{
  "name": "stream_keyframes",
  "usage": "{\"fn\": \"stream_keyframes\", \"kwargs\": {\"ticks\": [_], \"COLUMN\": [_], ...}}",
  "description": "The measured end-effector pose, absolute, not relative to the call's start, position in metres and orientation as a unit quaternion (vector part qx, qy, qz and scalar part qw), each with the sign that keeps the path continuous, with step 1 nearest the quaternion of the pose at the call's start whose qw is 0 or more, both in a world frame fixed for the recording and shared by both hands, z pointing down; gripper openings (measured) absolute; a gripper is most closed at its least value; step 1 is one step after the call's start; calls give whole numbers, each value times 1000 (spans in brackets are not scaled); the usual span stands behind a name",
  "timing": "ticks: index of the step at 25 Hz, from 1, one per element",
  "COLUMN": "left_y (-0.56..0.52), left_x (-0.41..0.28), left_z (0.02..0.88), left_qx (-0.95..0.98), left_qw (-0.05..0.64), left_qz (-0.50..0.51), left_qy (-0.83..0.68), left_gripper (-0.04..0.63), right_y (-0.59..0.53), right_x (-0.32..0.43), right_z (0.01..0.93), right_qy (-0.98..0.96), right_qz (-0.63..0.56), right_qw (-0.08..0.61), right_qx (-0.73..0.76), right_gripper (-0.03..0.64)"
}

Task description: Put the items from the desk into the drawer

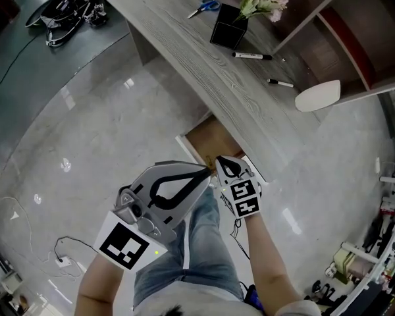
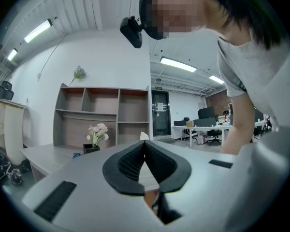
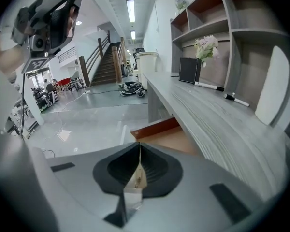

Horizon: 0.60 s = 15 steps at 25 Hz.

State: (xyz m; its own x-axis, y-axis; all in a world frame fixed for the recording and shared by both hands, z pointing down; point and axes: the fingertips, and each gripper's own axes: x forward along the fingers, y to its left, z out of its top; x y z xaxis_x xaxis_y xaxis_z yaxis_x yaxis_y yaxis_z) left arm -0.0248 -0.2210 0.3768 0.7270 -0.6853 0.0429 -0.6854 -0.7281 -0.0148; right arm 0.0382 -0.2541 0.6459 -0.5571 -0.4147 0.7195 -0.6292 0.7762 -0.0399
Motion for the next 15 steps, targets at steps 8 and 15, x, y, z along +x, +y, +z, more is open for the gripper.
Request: {"fn": "stream_keyframes", "kwargs": {"ticks": [8,15], "left_y": [-220,-213], "left_x": [-19,-8], "left_z": [371,352], "left_qx": [931,934], "left_qw": [-4,-14], "left_qz": [24,16], "left_qy": [-365,-356], "left_gripper": [8,8], "right_y": [-255,-248], "right_x": [36,27], "right_z": [620,546], "right_qy": [-882,-909], "right_qz": [148,144], "right_qw": [335,256], "right_qx": [296,297], "right_gripper": [8,6]}}
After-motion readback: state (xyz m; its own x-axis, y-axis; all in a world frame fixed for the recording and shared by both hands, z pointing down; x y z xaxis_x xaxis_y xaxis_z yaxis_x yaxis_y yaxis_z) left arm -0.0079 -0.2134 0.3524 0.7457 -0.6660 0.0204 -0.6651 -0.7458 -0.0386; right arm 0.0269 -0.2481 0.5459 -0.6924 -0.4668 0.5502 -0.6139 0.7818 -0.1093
